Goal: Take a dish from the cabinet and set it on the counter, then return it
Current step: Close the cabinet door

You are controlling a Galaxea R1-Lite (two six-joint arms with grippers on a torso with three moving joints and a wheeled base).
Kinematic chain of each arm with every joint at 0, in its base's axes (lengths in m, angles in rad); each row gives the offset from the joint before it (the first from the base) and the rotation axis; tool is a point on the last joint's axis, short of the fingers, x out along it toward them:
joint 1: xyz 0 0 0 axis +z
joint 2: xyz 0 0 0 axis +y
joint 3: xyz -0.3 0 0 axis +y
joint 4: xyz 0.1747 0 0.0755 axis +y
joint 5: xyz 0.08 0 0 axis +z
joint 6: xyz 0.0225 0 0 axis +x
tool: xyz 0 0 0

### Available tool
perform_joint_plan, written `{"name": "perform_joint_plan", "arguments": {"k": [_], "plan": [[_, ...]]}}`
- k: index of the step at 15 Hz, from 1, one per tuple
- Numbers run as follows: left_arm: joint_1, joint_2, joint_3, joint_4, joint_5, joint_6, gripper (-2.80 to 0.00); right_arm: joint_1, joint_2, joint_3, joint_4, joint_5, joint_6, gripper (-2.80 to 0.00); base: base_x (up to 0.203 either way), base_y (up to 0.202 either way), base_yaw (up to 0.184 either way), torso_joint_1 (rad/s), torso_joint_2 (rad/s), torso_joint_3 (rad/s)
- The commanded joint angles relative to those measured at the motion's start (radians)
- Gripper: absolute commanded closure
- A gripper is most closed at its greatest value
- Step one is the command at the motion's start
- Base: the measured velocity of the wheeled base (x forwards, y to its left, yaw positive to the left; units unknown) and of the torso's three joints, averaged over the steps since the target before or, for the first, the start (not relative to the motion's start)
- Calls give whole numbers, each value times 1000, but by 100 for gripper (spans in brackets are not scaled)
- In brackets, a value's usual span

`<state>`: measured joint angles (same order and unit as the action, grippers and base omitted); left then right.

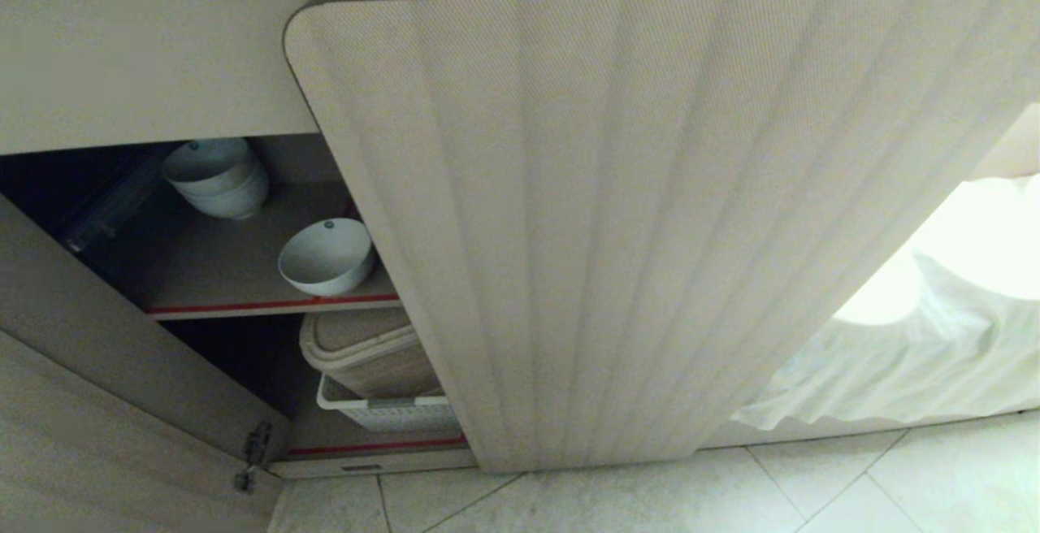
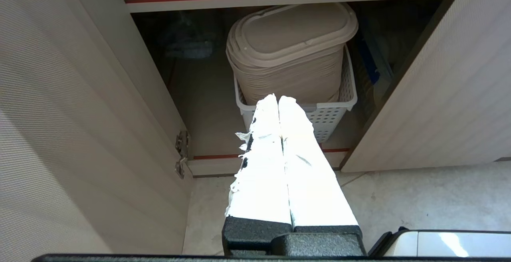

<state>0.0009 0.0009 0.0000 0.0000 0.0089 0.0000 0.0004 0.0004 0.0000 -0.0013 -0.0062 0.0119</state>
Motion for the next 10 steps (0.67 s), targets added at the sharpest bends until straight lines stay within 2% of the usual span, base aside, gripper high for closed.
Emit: {"name": "perform_joint_plan", "arguments": {"k": [1,10], "plan": [[1,-1,0,0,0,0,0,1,0,0,0,0,0,0,0,0,0,0,0,0],[1,-1,0,0,3,-5,0,1,0,0,0,0,-1,0,0,0,0,0,0,0]]}}
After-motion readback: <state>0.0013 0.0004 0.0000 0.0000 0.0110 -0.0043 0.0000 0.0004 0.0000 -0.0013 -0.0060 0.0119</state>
